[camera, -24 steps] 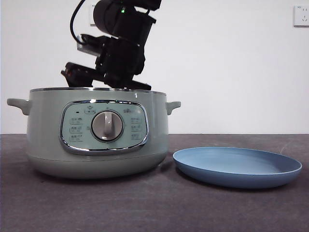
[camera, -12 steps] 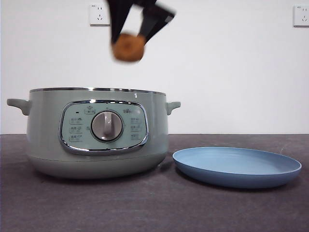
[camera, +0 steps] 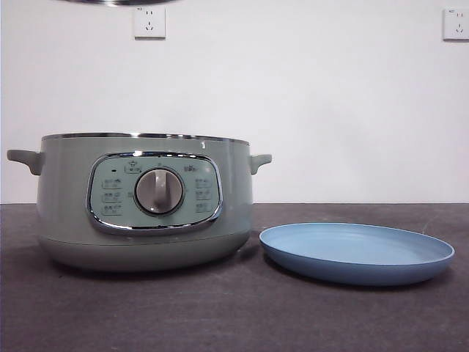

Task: Take the potato out from the steamer,put the potato on the plate,close the lid

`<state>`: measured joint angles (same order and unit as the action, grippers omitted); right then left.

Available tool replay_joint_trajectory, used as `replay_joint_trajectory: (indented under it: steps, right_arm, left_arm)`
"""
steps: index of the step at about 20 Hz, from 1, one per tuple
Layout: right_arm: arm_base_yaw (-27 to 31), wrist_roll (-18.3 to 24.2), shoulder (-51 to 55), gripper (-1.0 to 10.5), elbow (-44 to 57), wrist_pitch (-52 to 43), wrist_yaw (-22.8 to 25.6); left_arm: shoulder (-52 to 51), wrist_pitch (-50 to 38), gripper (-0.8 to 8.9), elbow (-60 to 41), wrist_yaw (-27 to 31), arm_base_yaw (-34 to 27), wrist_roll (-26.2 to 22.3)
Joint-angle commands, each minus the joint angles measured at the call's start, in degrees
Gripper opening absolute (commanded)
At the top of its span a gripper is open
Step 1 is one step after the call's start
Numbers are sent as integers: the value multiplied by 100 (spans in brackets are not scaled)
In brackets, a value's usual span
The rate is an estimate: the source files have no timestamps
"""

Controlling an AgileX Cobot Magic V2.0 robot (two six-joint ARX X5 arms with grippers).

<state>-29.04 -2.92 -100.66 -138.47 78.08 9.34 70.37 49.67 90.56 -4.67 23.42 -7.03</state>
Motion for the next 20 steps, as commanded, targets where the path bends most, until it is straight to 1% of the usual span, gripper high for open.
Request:
replay_joint_trajectory:
  steps: [1,5,6,7,8,10,12,15,16,18,20]
  right_arm:
    - [227,-116,243,-11,1082,131,17]
    - [608,-114,490,-11,2942,125,-7]
    - [660,-111,485,-11,3279,37,-35]
    - [686,-111,474,-11,3707,-295,-57]
    - [686,-109,474,-11,4079,-640,-205]
    - [686,-109,466,-11,4780,-1346,-710]
    - [686,-109,459,-11,5438,-2004,-955]
    - [675,-81,350,-11,6280,-2833,-977]
    - [678,-66,282,-11,6487,-3012,-1093]
    - [691,50,127,-11,6780,-3257,-1246]
    - [691,186,-35,-11,6902,-3370,-1246]
  left_arm:
    - [111,-483,-8,55,-197,11,-74]
    - [262,-529,-8,55,-195,11,-72]
    - [264,-538,-8,55,-195,11,-72]
    - [264,-553,-8,55,-195,11,-72]
    - [264,-555,-8,55,-192,11,-72]
    - [262,-549,-8,55,-190,11,-72]
    - [262,-538,-8,55,-192,11,-61]
    - [262,-501,-8,55,-190,11,-50]
    - [262,-487,-8,55,-192,11,-50]
    - [264,-472,-8,55,-190,11,-48]
    - [262,-431,-8,55,-192,11,-46]
